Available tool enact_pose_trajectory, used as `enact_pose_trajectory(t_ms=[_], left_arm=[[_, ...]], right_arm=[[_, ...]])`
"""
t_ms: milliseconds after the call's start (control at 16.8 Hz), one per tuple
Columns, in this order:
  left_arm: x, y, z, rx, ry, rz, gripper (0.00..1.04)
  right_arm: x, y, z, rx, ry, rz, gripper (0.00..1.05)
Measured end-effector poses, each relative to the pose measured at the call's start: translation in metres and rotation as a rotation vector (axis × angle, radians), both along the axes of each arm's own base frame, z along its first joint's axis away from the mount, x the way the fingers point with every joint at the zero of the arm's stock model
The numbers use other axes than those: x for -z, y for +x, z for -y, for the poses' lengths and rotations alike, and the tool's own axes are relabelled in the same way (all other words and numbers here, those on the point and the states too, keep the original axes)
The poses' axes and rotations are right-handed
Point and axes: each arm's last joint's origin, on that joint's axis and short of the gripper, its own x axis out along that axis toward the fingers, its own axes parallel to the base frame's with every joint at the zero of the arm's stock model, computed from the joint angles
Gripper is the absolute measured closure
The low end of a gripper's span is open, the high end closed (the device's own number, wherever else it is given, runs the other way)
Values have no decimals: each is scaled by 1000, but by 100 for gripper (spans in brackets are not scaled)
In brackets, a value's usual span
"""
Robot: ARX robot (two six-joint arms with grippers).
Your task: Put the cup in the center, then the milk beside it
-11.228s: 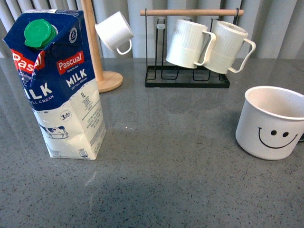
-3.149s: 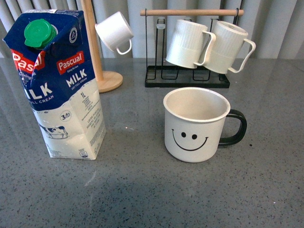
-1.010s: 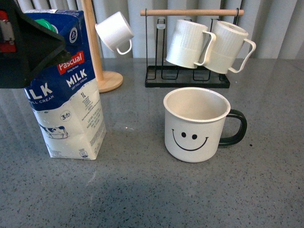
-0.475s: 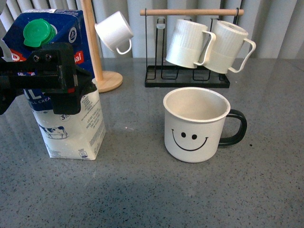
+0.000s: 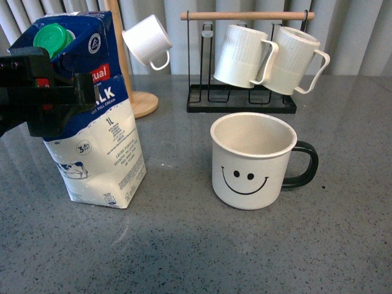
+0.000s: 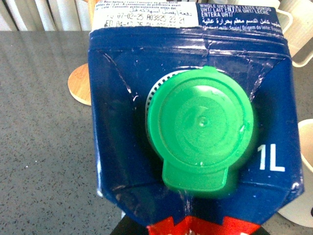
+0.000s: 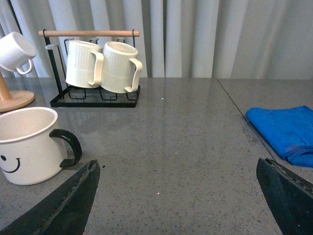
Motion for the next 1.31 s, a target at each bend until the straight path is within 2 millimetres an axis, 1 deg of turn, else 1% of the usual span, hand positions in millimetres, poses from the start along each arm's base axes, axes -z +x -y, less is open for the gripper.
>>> enact_pose_trajectory(t_ms=[119, 297, 475, 891, 1010, 1129, 1188, 1307], left_arm=[[-6, -5, 3, 2, -2, 17, 102], [-20, -13, 13, -19, -6, 69, 103], [-23, -12, 27, -20, -24, 79, 103], [-12, -2, 58, -26, -67, 52, 103], [-4, 6, 74, -33, -95, 51, 103], [11, 12, 82, -68, -116, 10, 103], [11, 12, 86, -66, -150, 17, 103], [13, 13, 86, -60, -156, 9, 103]], right_arm=[[0, 0, 0, 0, 0, 0, 7], [0, 0, 0, 0, 0, 0, 7], [0, 0, 0, 0, 0, 0, 7], [0, 0, 0, 0, 0, 0, 7], [0, 0, 0, 0, 0, 0, 7], [0, 0, 0, 0, 0, 0, 7], [0, 0, 0, 0, 0, 0, 7], [0, 0, 0, 0, 0, 0, 7]])
